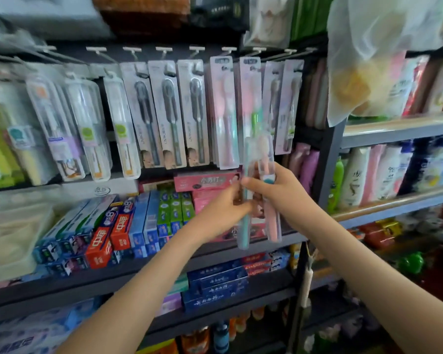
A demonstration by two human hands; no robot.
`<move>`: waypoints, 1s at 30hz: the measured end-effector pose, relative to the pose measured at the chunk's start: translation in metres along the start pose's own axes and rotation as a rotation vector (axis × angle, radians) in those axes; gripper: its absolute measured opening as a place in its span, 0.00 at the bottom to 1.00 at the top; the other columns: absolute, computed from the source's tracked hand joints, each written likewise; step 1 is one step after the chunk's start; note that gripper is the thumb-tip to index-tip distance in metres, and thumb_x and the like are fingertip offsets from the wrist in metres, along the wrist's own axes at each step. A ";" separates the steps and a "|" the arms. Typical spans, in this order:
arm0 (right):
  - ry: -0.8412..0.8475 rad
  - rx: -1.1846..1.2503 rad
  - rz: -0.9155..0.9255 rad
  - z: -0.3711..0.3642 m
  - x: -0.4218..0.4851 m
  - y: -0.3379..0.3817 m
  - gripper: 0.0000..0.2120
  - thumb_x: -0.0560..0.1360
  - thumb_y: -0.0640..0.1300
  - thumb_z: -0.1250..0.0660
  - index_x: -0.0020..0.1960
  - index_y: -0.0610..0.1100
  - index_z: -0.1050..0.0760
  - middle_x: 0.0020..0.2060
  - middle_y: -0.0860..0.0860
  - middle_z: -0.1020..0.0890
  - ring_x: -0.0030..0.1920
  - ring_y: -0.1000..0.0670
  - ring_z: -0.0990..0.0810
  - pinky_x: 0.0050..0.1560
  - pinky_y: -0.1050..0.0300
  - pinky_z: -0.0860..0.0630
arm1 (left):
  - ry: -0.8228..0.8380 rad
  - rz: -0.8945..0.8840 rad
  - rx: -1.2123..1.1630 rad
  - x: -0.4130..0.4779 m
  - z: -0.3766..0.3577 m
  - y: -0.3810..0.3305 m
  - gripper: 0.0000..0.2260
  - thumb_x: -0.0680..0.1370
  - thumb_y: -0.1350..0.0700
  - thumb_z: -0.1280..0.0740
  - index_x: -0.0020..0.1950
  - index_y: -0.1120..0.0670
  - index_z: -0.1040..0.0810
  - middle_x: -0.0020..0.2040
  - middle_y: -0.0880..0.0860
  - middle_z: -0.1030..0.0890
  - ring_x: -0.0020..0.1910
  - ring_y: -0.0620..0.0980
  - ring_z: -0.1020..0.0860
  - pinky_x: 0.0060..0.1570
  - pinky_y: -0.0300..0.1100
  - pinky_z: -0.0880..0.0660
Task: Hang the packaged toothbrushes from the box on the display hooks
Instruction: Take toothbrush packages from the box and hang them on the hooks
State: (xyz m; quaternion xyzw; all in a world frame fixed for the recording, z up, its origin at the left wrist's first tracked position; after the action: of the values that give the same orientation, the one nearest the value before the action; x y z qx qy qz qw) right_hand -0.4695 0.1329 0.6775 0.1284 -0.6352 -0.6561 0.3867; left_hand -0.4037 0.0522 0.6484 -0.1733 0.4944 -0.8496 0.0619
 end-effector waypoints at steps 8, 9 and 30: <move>-0.094 -0.012 0.126 0.062 0.042 0.005 0.19 0.76 0.45 0.31 0.59 0.42 0.37 0.44 0.48 0.25 0.37 0.56 0.24 0.37 0.60 0.25 | -0.306 -0.040 -0.085 0.052 -0.011 -0.022 0.09 0.82 0.58 0.38 0.61 0.55 0.30 0.48 0.46 0.19 0.37 0.32 0.20 0.33 0.27 0.27; -0.109 -0.023 0.141 0.069 0.045 0.004 0.19 0.76 0.44 0.31 0.59 0.43 0.39 0.45 0.47 0.27 0.35 0.56 0.26 0.35 0.60 0.26 | -0.327 -0.032 -0.131 0.056 -0.011 -0.021 0.09 0.82 0.59 0.40 0.63 0.56 0.30 0.49 0.46 0.19 0.38 0.34 0.19 0.35 0.28 0.26; 0.137 0.026 0.222 -0.082 0.036 0.048 0.10 0.79 0.50 0.38 0.49 0.42 0.28 0.33 0.45 0.25 0.29 0.47 0.26 0.32 0.49 0.27 | -0.626 0.049 -0.324 -0.064 0.137 0.027 0.05 0.80 0.57 0.36 0.53 0.51 0.21 0.45 0.50 0.16 0.50 0.52 0.18 0.62 0.55 0.25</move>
State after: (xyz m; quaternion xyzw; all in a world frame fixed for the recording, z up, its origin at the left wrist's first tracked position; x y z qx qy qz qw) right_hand -0.4228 0.0536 0.7209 0.1066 -0.6261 -0.5906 0.4978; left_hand -0.2972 -0.0561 0.6725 -0.4210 0.5838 -0.6640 0.2024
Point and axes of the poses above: each hand's wrist, its own x-axis towards the middle knuckle, its own z-axis out of the back of the hand, y = z × x, the point moved 8 cm from there along x, towards the middle knuckle
